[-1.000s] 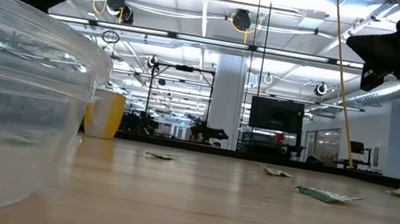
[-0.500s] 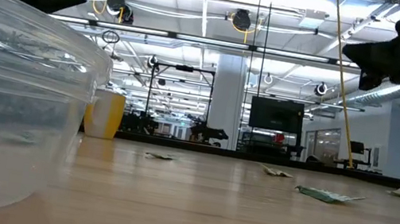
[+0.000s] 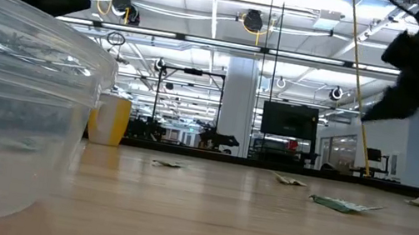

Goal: Pick and place items into bin
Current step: Put the stevia packet into the right transparent bin

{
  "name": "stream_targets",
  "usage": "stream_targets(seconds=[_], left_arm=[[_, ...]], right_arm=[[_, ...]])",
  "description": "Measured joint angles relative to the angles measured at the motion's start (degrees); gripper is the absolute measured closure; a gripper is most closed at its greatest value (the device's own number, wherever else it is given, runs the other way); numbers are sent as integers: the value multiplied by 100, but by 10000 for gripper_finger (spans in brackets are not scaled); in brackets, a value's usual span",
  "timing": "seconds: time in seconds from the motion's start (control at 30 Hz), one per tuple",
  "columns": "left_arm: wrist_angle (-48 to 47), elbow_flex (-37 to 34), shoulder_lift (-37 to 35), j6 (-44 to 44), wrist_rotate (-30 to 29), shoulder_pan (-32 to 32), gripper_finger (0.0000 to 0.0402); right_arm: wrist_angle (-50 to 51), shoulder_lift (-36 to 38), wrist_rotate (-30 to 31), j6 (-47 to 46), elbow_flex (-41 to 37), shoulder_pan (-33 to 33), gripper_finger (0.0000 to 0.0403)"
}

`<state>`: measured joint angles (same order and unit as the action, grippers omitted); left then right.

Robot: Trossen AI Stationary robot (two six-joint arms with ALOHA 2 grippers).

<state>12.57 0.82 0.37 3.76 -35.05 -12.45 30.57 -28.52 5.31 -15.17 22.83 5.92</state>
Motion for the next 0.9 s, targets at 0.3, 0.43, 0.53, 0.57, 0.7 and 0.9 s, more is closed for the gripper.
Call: stream_targets(seconds=[0.3, 0.43, 0.53, 0.57, 0.7, 0.9], left_arm=[[-248, 0, 1, -130, 7, 0, 371], [-204, 0, 1, -118, 11, 0, 371], [-202, 0, 0, -128, 9, 0, 371], [-204, 0, 1, -128, 13, 0, 371], [-204, 0, 1, -127, 24, 0, 371], [-204, 0, 0, -136, 22, 0, 371]], right_arm=[[138, -569, -584, -2229, -8, -156, 253], [150, -798, -1268, -2874, -4, -215, 254], [235, -922, -1451, -3222, -4, -266, 254], [321, -949, -1436, -3323, -2, -294, 254], [835, -1093, -1019, -3712, -2, -354, 254], [1086, -1410, -329, -3809, 0, -355, 255]])
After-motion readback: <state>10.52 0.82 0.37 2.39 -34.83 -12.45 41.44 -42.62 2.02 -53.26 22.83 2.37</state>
